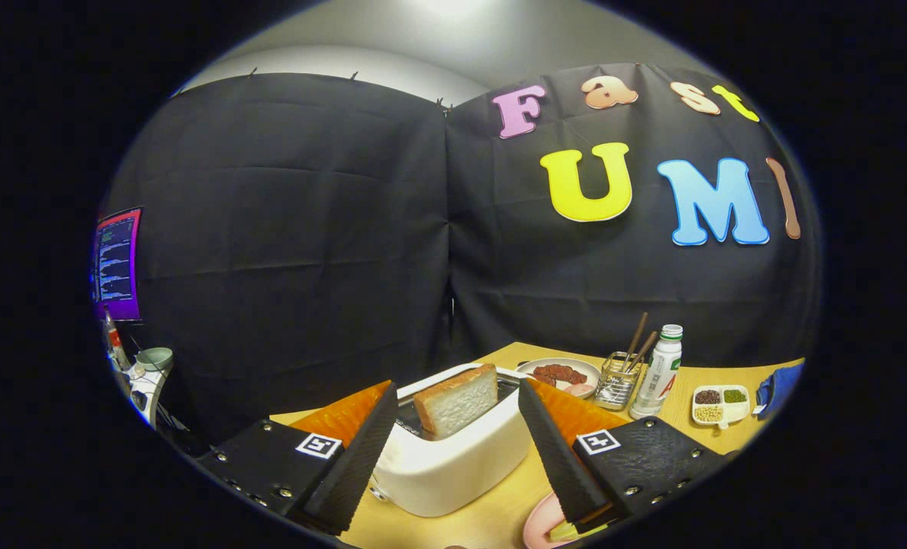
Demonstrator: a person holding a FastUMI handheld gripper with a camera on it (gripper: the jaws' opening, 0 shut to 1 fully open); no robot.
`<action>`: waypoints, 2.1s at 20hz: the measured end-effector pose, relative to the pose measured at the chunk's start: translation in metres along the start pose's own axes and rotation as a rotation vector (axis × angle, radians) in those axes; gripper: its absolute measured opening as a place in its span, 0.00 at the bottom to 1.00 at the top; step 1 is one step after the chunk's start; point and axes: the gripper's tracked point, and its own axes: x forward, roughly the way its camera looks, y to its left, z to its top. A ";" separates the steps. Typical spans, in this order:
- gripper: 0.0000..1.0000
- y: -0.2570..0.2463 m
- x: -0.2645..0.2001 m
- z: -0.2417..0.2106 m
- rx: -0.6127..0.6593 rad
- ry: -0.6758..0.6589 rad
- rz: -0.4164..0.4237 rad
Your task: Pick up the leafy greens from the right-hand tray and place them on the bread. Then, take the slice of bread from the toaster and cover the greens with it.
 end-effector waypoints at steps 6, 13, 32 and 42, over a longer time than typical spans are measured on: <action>0.96 0.017 0.028 -0.010 0.034 0.003 -0.051; 0.96 0.014 0.055 -0.039 0.080 0.073 -0.113; 0.03 -0.005 0.063 -0.046 0.002 0.043 -0.235; 0.03 -0.009 0.039 0.017 0.074 -0.100 -0.196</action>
